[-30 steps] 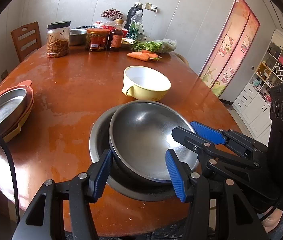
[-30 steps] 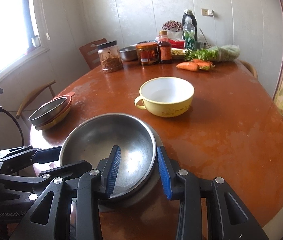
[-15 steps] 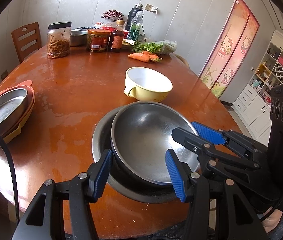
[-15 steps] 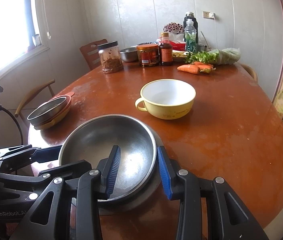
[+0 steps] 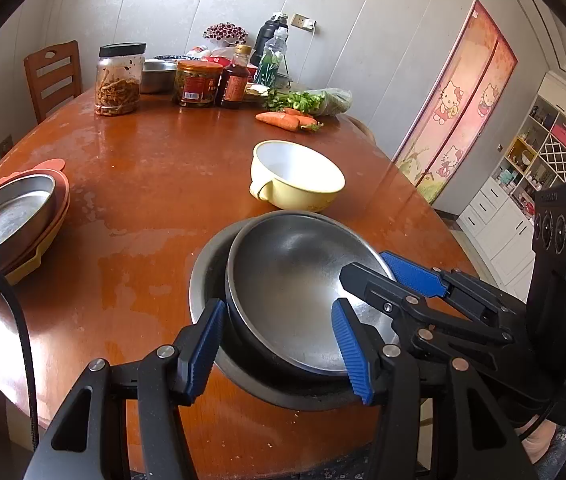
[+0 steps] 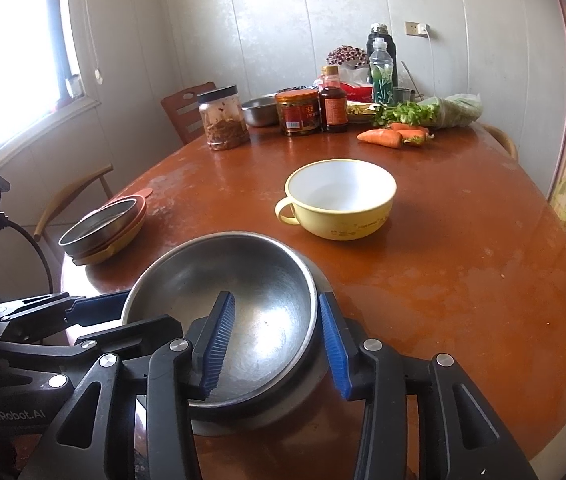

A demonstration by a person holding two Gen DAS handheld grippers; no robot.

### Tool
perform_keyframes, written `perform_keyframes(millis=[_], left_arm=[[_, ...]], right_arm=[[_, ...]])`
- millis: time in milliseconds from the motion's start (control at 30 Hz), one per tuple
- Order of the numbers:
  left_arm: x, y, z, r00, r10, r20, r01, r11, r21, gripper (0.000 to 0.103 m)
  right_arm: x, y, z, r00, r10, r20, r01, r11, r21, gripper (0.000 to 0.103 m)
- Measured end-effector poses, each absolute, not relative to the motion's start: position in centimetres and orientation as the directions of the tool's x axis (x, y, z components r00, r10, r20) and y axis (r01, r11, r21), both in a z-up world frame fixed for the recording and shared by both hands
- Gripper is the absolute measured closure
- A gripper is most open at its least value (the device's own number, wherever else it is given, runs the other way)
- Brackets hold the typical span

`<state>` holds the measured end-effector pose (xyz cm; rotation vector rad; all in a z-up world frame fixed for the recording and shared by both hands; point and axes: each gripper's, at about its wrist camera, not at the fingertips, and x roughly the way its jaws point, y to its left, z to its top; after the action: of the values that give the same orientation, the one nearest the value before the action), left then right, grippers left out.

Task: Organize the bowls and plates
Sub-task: 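Lower the mixing bowl into the steel basin and open the right gripper, then move the right gripper to the rim of the cream-yellow handled bowl while the left gripper approaches it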

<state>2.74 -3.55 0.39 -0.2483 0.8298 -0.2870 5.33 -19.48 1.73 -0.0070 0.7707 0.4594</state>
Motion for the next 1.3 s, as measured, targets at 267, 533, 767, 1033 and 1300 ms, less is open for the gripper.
perform_keyframes(millis=[267,533,767,1033,1300], left_arm=[[2.9,-3.4,0.9,0.658,-0.352,-0.666,0.168,0.93,-0.326,0.048],[4.2,-2.6,2.0,0.668,-0.353,-0.655,0.161,0.928,-0.336,0.047],[8.1,-2.8,3.4,0.663,-0.328,-0.673,0.148,0.938,-0.312,0.047],[14.2,-3.4,3.3,0.605,-0.351,-0.715,0.161,0.933,-0.322,0.047],[19.6,-4.3,3.0,0.556,-0.314,-0.77,0.188,0.95,-0.251,0.047]], right_arm=[[5.5,-20.1,2.2,0.624,0.424,-0.657,-0.398,0.895,0.2,0.057],[7.5,-21.1,2.8,0.628,0.419,-0.656,-0.356,0.904,0.237,0.055],[11.0,-22.5,2.8,0.625,0.387,-0.678,-0.303,0.921,0.246,0.054],[14.5,-23.5,1.9,0.6,0.362,-0.714,-0.263,0.932,0.251,0.054],[17.2,-23.7,0.4,0.574,0.345,-0.743,-0.235,0.938,0.254,0.054]])
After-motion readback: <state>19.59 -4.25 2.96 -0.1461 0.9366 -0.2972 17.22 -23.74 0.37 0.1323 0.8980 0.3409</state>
